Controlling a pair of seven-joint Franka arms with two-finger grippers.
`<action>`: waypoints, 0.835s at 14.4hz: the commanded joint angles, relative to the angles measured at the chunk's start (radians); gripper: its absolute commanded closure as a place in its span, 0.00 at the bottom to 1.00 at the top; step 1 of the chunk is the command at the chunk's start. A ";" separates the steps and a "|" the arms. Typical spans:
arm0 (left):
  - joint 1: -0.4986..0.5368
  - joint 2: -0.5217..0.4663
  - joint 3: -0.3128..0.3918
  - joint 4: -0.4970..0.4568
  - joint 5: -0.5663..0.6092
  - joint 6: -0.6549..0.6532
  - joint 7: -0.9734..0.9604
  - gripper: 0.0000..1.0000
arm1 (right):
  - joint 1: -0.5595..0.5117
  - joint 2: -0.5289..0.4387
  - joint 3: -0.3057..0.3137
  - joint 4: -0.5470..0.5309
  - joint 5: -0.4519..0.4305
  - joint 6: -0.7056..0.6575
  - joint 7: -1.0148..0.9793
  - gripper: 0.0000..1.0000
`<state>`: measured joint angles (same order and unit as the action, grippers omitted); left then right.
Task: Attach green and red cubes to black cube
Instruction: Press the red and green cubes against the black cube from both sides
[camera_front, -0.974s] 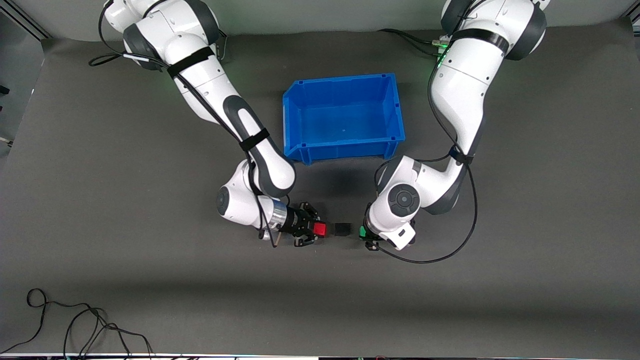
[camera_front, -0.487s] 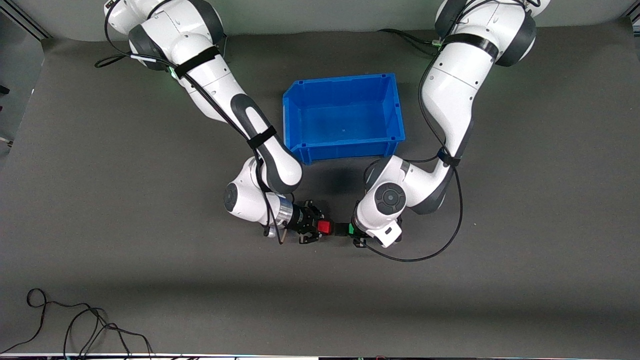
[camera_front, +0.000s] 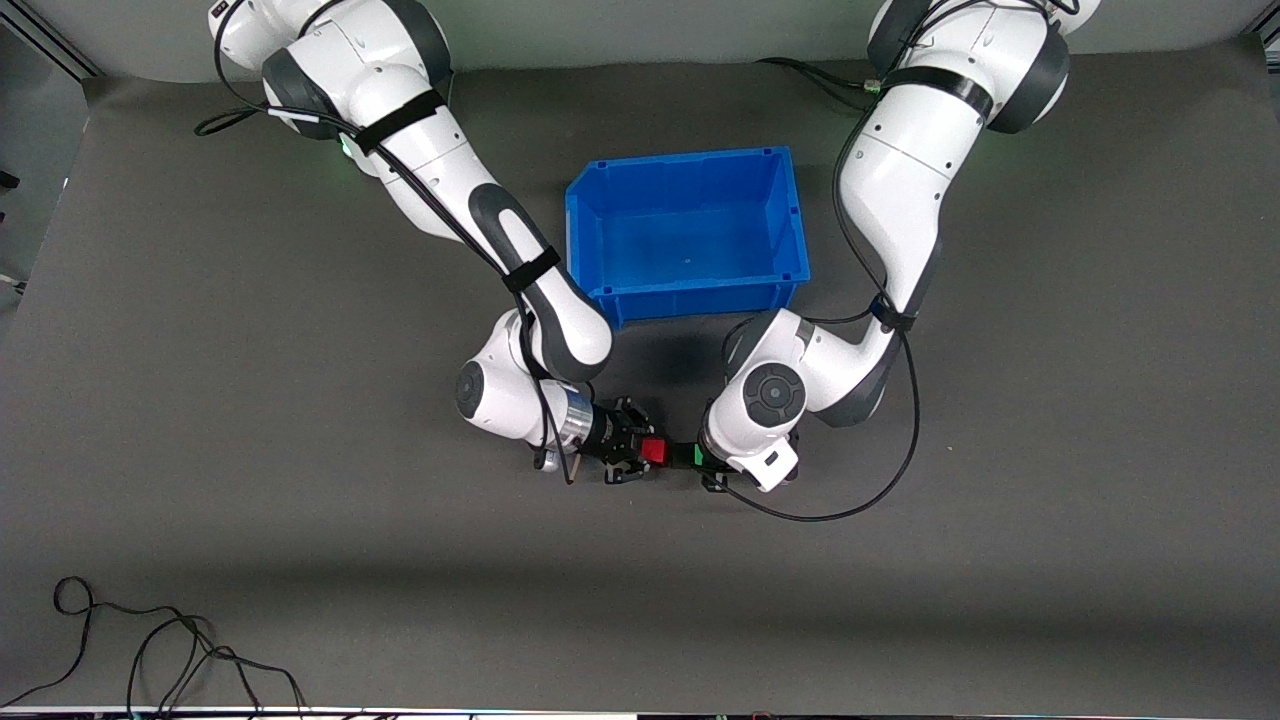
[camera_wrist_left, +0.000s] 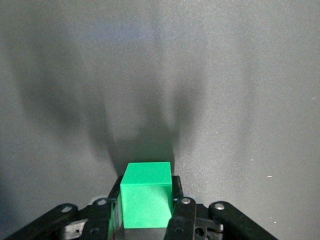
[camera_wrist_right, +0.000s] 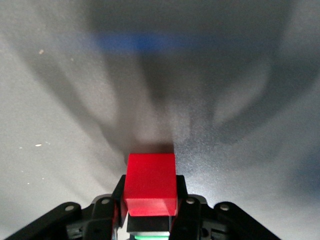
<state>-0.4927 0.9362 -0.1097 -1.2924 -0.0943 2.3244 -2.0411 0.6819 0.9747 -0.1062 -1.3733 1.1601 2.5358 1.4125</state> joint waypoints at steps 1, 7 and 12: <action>-0.023 0.021 0.008 0.035 -0.007 -0.014 -0.022 1.00 | 0.025 0.030 -0.012 0.043 0.018 0.020 0.020 0.65; -0.026 0.021 0.008 0.035 -0.005 -0.016 -0.019 0.99 | 0.033 0.035 -0.012 0.049 0.020 0.020 0.022 0.55; -0.026 0.019 0.008 0.035 0.007 -0.019 -0.013 0.57 | 0.031 0.033 -0.012 0.056 0.018 0.028 0.020 0.00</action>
<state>-0.5034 0.9420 -0.1098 -1.2857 -0.0925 2.3215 -2.0410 0.6988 0.9813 -0.1084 -1.3636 1.1601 2.5444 1.4127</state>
